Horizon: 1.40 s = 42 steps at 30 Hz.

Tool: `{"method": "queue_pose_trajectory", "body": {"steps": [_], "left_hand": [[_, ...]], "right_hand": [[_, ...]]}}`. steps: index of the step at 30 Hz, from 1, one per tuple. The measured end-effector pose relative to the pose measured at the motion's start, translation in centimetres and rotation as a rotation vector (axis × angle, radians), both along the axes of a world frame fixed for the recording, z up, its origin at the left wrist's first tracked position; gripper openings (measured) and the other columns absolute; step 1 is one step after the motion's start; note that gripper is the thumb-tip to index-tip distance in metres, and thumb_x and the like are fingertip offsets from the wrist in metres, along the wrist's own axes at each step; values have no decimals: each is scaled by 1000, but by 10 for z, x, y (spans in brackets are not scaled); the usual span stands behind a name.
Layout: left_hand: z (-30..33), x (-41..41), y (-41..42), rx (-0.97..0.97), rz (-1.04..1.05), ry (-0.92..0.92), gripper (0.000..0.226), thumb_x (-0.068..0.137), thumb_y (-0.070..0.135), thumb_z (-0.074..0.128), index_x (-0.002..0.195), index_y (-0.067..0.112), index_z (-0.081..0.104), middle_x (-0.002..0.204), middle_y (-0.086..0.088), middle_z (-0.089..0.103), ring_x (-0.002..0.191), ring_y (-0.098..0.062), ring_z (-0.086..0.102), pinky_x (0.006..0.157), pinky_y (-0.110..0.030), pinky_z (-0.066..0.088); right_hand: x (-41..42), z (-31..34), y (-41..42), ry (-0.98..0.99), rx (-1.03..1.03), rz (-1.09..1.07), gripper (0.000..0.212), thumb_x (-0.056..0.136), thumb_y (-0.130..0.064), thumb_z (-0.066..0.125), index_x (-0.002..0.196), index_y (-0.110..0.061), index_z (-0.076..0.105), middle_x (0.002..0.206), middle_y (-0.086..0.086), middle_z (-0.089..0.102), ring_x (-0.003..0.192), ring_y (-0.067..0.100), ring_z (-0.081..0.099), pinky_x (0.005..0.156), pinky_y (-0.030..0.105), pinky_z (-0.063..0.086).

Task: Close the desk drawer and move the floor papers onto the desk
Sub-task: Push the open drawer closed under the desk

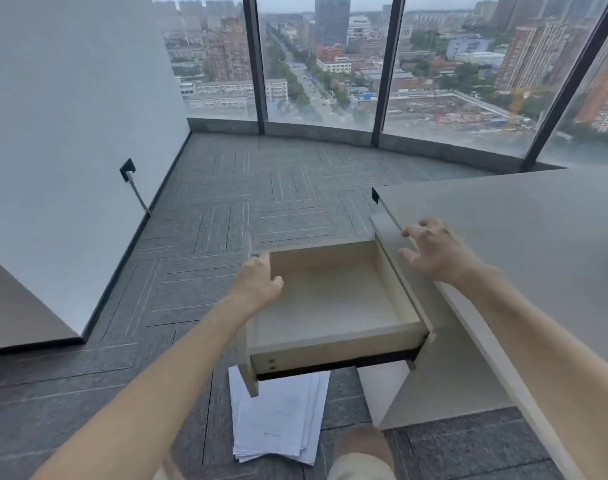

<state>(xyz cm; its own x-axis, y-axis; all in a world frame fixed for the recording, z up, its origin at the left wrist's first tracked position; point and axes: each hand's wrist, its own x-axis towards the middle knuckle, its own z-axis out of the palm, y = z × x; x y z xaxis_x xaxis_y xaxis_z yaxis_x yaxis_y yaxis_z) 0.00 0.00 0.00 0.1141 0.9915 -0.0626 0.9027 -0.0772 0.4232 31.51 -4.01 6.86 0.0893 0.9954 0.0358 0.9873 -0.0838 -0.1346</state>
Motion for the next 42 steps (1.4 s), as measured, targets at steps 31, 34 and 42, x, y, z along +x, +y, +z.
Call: {"method": "queue_pose_trajectory", "body": {"steps": [31,34,42], "left_hand": [[-45,45,31,-200,395,-611,47,87,1,32,123,13,61,128,-4,63,105,-24,60,78,-37,54],[-53,48,30,-216,418,-766,51,91,-7,38,131,14,61,126,-7,67,108,-26,67,84,-42,59],[-53,78,34,-312,477,-913,40,94,-10,41,112,16,65,82,-4,71,65,-17,66,39,-23,52]], "right_hand": [[20,-31,9,103,147,-92,47,89,-39,57,132,-21,56,146,16,45,141,31,36,120,47,18],[21,-31,10,112,149,-96,49,88,-40,57,134,-21,55,148,16,44,141,31,35,120,47,19],[22,-30,10,147,150,-102,48,88,-40,58,132,-21,57,147,15,45,140,31,36,120,45,18]]}}
